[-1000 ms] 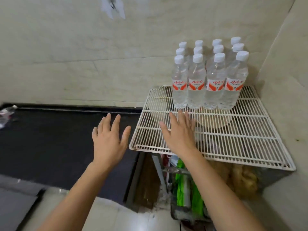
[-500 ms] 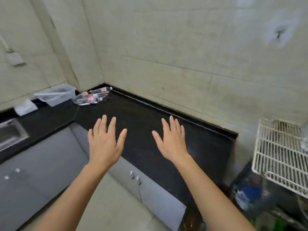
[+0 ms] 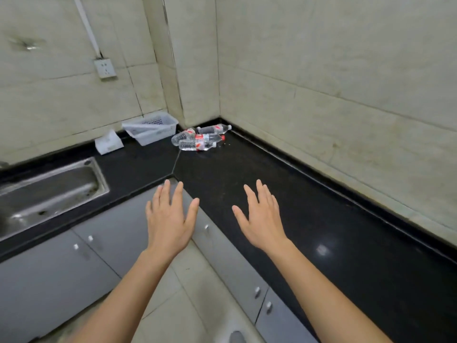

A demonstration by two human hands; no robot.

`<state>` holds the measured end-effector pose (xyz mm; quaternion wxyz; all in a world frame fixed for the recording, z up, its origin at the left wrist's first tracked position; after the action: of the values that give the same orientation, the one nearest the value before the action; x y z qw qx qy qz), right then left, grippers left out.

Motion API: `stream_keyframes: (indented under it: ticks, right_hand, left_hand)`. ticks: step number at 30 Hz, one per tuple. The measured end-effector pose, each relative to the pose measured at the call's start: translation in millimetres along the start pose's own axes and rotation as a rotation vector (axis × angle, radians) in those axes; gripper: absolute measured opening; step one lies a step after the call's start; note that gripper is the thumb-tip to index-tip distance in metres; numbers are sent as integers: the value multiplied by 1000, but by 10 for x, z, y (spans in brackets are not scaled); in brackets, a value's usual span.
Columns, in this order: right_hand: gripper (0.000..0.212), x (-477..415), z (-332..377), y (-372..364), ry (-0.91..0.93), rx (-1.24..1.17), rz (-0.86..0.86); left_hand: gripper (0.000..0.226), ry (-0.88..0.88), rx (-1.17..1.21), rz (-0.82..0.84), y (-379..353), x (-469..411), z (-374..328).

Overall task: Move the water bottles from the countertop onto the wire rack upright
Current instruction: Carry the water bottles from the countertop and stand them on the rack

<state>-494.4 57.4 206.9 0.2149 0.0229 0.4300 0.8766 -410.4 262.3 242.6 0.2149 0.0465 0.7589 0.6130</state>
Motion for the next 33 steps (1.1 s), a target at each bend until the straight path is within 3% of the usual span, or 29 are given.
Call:
stream_keyframes:
  ticks: [9,18,33]
  right_hand:
    - [72,-2475,-47,-520,-8,-12,49]
    - [72,-4102,190,-971,-44,-19,142]
    - [56,-6091,-239,-2823,-467,-142,273]
  left_hand:
    - [65,-38,-134,2,-493,-2313,175]
    - [66,57,-103,99,-1002,-3837,993]
    - [65,-224,-45,368,-3025,-6581,1492]
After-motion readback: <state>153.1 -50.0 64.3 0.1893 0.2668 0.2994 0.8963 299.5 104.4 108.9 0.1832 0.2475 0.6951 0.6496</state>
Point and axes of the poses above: each hand's wrist, its own x-axis away from the middle knuckle, its own y-axis out of the back of the hand, z = x × y, the point moved 9 cm from there along -x, towards the middle knuckle, and after that the axes turned 14 degrees about -x, right-handed, at the moved point
